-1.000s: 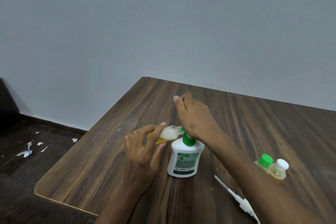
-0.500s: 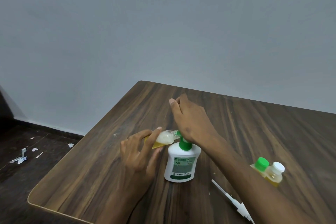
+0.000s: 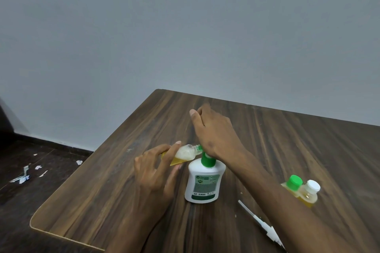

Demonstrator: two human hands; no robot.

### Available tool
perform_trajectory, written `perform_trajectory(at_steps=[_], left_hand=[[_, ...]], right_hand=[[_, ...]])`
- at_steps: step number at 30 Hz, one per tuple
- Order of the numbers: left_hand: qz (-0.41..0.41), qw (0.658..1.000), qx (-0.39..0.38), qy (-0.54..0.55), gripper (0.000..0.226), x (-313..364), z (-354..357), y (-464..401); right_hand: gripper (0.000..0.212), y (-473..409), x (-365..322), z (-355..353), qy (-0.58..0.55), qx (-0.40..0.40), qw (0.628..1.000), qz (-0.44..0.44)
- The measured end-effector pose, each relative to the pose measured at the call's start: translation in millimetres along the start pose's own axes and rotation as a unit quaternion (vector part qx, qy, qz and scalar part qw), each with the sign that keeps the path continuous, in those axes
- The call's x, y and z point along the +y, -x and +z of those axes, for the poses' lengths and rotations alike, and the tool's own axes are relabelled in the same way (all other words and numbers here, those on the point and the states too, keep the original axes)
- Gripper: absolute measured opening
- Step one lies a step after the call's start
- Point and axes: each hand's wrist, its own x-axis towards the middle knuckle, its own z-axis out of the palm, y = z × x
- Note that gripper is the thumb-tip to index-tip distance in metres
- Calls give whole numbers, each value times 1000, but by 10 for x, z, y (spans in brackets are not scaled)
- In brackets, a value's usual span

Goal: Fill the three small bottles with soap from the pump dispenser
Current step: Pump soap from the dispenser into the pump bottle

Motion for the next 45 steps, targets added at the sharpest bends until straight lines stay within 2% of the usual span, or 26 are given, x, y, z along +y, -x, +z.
perform_trajectory(at_steps=[9,20,45], left_hand=[[4,1000,6,-1,48,12,1,-5],[3,1000,8,-3,48,13,0,-6],[3,1000,10,-11,48,13,-2,-7]], right_hand=[[37,19,8,14,-6,-18,1000,7],[37,-5,14,2,-3,3,1000,-9],[42,-21,16,38,4,-10,1000,-5]])
